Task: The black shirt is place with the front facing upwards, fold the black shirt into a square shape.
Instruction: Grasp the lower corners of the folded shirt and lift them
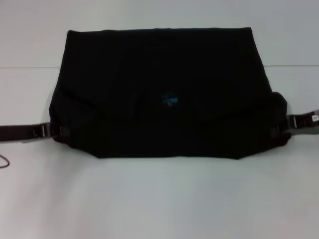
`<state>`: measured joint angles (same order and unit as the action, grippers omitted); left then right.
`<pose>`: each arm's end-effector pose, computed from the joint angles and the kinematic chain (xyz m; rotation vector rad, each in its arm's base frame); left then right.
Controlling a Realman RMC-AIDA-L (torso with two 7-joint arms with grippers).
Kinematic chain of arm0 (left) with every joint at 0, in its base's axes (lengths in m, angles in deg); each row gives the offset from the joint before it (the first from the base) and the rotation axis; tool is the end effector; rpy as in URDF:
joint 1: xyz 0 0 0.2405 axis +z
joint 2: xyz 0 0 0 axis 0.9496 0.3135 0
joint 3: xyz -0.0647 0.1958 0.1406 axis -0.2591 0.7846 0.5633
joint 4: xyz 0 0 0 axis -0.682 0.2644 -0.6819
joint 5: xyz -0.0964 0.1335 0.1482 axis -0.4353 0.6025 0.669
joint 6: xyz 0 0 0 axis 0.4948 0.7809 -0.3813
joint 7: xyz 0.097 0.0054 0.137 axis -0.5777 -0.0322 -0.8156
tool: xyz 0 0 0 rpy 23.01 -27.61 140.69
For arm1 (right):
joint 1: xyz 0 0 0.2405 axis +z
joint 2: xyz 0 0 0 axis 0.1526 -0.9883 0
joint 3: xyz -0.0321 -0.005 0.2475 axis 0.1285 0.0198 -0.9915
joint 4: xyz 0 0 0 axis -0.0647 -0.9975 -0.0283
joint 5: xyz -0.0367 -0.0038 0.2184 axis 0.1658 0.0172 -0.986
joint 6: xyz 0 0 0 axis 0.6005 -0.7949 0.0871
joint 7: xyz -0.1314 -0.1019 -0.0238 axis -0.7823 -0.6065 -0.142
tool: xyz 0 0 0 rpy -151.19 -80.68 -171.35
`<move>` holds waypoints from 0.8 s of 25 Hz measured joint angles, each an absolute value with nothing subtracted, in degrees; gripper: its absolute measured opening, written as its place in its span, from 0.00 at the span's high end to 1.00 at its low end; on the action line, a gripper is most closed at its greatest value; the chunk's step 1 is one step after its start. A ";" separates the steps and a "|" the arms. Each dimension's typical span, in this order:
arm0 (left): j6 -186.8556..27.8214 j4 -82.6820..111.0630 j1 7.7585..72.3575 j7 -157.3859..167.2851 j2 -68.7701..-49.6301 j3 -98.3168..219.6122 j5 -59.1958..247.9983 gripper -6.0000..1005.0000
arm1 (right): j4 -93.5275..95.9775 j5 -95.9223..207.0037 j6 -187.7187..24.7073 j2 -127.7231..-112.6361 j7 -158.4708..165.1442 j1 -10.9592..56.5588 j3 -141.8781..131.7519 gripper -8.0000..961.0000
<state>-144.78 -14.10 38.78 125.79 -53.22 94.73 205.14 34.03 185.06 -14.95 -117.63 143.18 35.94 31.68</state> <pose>-0.3302 0.3841 0.0324 -2.1854 -1.5951 -0.4651 0.2800 0.4237 0.0255 -2.2115 1.6376 0.0261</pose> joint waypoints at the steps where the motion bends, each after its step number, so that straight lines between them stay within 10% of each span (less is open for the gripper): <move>1: -146.48 -14.12 38.82 126.12 -52.75 94.72 205.67 0.96 | 35.00 185.43 -12.80 -117.41 142.99 35.68 31.65 0.93; 11: -169.27 -15.82 40.68 126.60 -50.46 90.22 218.27 0.96 | 38.36 187.22 7.50 -115.85 134.23 32.64 31.74 0.93; 20: -181.21 -18.36 40.25 124.82 -50.43 90.92 228.33 0.96 | 37.69 192.05 15.19 -118.35 126.87 30.74 33.35 0.93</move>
<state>-181.21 -18.36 40.25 124.82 -50.43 90.92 228.33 37.69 192.05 15.19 -118.35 126.87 30.74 33.35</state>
